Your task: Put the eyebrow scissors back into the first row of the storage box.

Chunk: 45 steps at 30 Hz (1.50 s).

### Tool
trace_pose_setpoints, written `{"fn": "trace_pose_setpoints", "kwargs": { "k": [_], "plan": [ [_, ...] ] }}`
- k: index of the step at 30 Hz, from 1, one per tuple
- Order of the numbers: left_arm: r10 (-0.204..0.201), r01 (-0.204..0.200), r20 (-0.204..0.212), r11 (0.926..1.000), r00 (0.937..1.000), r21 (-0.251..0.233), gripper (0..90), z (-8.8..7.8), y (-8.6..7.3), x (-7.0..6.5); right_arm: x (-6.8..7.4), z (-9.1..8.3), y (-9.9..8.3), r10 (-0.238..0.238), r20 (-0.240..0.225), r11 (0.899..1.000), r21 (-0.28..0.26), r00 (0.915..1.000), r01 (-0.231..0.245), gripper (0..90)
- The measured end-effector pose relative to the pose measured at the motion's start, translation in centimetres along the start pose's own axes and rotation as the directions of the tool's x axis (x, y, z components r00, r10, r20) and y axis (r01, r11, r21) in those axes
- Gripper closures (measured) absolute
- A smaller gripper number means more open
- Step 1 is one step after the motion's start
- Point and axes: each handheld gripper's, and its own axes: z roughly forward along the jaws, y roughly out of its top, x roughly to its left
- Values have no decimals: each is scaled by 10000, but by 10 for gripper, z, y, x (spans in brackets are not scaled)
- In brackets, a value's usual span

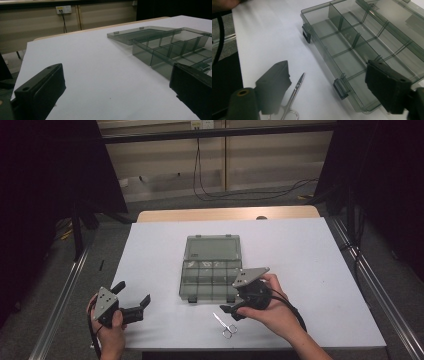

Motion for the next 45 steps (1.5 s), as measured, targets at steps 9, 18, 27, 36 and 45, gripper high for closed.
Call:
{"fn": "trace_pose_setpoints", "kwargs": {
  "k": [9,18,27,36,45],
  "plan": [
    [29,-29,-57,10000,10000,17,0,0,0,0,6,9,4,73,-136,9997,225,9999,-69,367],
    [13,-13,-55,10000,10000,9,0,0,0,0,13,20,5,198,75,9965,805,9998,-204,411],
    [-7,7,-77,10000,10000,-6,0,-2,0,0,20,31,6,58,-112,9935,1138,9999,-45,437],
    [15,-15,-20,10000,10000,-12,0,-1,0,0,28,38,5,32,-315,9857,1686,9995,21,516],
    [1,-1,-75,10000,10000,-11,0,-1,0,-1,32,42,5,360,-494,9753,2197,9981,-243,580]
  ]
}}
